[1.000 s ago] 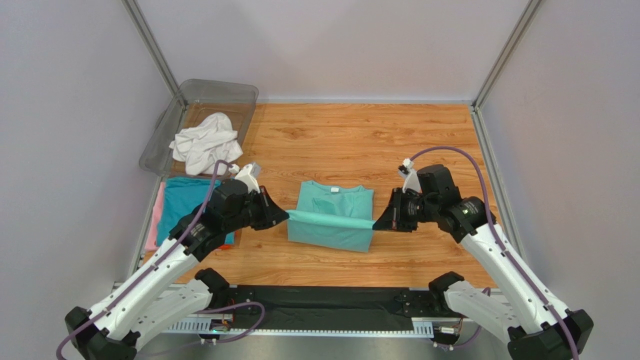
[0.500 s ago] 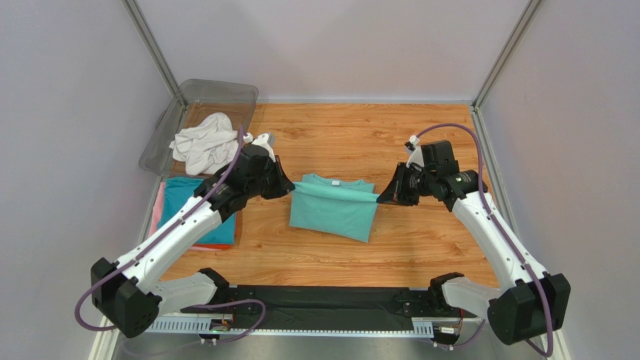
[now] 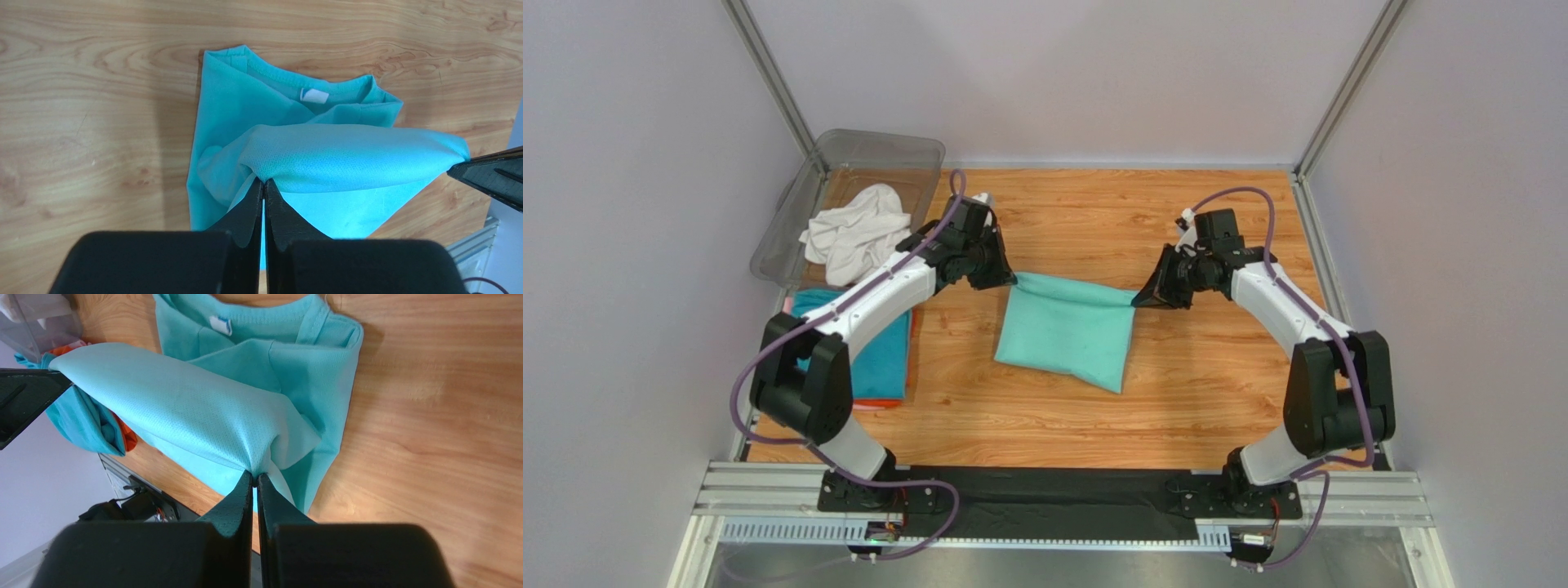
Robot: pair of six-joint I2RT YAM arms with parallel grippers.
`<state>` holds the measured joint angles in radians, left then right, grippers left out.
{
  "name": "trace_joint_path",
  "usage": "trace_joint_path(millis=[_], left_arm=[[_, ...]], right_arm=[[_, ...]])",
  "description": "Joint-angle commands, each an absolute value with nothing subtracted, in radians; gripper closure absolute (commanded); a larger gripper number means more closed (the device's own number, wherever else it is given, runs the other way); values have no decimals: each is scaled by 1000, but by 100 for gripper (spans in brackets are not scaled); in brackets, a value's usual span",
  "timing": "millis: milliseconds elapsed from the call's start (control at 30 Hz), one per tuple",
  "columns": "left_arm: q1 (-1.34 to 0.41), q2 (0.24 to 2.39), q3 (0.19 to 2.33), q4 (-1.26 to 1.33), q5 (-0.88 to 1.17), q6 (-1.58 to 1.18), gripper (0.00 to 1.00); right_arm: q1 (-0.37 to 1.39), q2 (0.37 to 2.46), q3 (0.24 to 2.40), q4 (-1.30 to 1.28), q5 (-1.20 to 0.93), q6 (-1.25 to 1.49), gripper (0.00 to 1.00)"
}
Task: Fold and stack the t-shirts
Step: Fold the tshirt
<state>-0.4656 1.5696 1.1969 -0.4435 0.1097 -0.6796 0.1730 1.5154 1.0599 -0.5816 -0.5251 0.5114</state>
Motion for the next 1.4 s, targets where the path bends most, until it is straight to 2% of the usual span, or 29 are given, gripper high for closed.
trace_joint_path(millis=[0, 433, 567, 600, 633, 667, 700, 733, 767, 800, 1100, 1367], left_arm=[[-440, 1656, 1285, -408, 178, -638, 100], [-414, 1874, 1400, -399, 230, -640, 100], [-413, 1905, 1423, -400, 235, -630, 79], [-413, 1907, 1428, -402, 242, -626, 64], [-413, 1905, 1434, -403, 247, -623, 57], [-413, 1896, 1437, -406, 253, -620, 47], [-413, 1885, 1439, -411, 258, -617, 25], [-413, 1875, 1437, -411, 256, -617, 15], [-413, 1844, 1430, -414, 255, -615, 4], [-413, 1827, 1422, -420, 253, -615, 0], [-489, 1594, 1241, -387, 222, -630, 0], [-502, 1721, 1279, -283, 337, -643, 0]], right_arm=[[164, 1568, 1118, -496, -502, 522, 100], [160, 1767, 1195, -486, -416, 532, 100], [160, 1790, 1219, -486, -365, 542, 97], [160, 1792, 1226, -488, -359, 541, 93], [160, 1790, 1230, -492, -359, 538, 72], [160, 1789, 1247, -500, -362, 535, 64], [160, 1781, 1253, -506, -368, 534, 57], [160, 1760, 1253, -511, -371, 532, 41], [161, 1743, 1252, -512, -377, 526, 30], [161, 1726, 1241, -512, -388, 525, 2], [238, 1450, 1059, -462, -475, 526, 0], [267, 1518, 1041, -336, -545, 557, 0]])
